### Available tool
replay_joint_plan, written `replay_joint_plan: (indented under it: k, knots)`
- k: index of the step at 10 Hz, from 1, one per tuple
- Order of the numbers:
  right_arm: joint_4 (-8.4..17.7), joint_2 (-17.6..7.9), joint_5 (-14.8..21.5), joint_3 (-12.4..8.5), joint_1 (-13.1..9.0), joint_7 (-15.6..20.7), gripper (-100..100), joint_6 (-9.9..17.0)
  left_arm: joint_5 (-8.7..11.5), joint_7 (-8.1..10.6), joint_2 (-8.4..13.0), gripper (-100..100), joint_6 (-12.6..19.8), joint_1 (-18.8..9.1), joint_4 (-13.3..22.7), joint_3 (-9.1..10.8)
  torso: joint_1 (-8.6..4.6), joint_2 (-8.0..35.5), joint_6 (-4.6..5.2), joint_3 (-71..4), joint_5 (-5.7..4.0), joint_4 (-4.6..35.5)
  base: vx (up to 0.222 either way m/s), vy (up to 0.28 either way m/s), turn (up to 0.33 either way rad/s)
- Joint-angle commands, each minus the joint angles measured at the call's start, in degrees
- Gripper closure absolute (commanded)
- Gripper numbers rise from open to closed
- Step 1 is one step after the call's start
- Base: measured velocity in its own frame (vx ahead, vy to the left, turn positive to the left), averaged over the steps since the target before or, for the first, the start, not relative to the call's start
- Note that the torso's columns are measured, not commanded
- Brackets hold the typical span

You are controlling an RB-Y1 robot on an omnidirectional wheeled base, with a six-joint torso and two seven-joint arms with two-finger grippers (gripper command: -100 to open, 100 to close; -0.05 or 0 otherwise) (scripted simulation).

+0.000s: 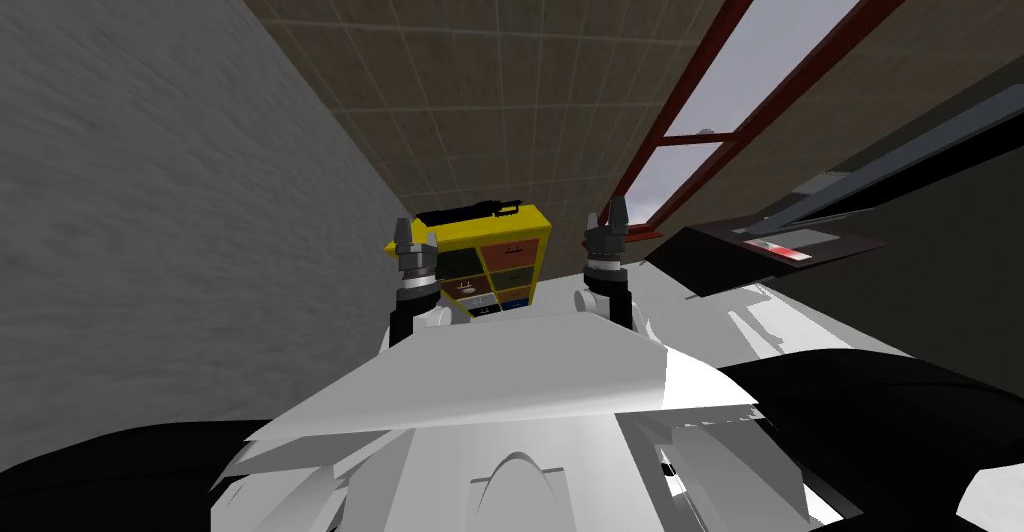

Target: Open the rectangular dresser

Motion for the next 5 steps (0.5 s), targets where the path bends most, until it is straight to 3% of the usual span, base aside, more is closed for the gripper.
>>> replay_joint_plan:
  k: [1, 5]
  knots:
    - [0.0, 0.0, 0.0, 0.0, 0.0, 0.0, 0, 0.0, 0.0, 0.00, 0.0, 0, 0.0, 0.0, 0.0, 0.00, 0.00, 2.3, 0.00, -4.7, 0.00, 2.3, 0.000, 0.000, 0.000]
    - [0.0, 0.0, 0.0, 0.0, 0.0, 0.0, 0, 0.0, 0.0, 0.00, 0.0, 0, 0.0, 0.0, 0.0, 0.00, 0.00, 18.5, 0.00, -36.9, 0.00, 18.5, 0.000, 0.000, 0.000]
